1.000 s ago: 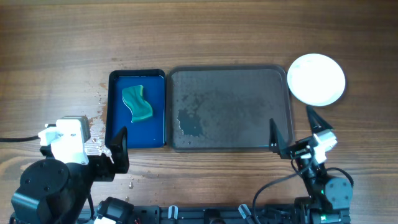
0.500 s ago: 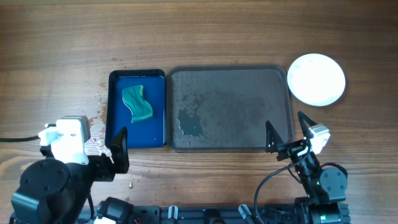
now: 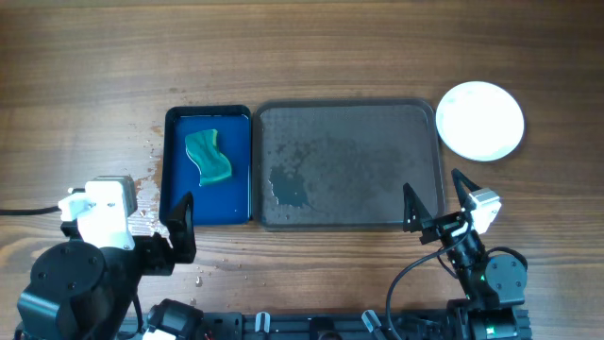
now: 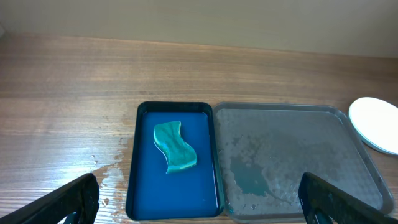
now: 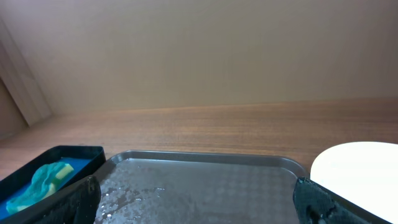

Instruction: Clean dirty plates on tray and stack at the side

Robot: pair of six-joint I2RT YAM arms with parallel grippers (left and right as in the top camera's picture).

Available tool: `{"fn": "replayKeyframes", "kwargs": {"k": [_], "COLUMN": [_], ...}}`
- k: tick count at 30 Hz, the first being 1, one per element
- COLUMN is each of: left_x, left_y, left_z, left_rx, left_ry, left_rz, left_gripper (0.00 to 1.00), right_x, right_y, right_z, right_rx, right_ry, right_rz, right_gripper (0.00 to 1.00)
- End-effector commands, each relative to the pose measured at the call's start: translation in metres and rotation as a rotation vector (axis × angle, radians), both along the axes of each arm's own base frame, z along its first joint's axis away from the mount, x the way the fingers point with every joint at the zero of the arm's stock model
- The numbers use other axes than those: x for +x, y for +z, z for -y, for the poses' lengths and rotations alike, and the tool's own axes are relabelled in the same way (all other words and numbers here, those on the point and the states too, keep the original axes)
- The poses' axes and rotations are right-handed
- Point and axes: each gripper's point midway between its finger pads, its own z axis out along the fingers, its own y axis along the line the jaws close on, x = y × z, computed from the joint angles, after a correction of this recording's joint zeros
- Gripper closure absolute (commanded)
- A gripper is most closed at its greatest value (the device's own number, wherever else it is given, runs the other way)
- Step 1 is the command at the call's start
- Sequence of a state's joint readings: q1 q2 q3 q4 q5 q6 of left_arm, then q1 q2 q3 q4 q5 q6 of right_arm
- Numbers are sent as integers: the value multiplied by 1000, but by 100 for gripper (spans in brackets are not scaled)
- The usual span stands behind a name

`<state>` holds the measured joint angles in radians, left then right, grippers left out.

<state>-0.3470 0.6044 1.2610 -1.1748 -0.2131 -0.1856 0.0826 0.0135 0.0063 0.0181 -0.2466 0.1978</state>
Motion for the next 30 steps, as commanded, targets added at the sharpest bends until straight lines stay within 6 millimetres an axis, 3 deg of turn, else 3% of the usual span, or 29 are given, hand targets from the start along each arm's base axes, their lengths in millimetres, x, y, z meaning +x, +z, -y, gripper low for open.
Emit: {"fn": "replayKeyframes", "kwargs": {"k": [1, 12, 15, 18, 30], "left_x": [0, 4, 13, 14, 40], "left_y": [2, 9, 29, 34, -17], "left_z": [-1, 1, -1, -3, 8], "left_rx": [-8, -22, -72, -126, -305], "left_ry": [11, 8, 30, 40, -30], "left_rz": [8, 42, 185, 328, 682], "left_gripper": [0, 0, 0, 0, 0], "right_x": [0, 0, 0, 0, 0], "right_y": [2, 2, 2, 2, 2], "right_z": [1, 1, 1, 1, 1], "right_rx": [12, 13, 12, 13, 13], "right_ry": [-6, -6, -6, -6, -6], "right_rz": [6, 5, 5, 5, 5], "right_gripper": [0, 0, 0, 0, 0]}}
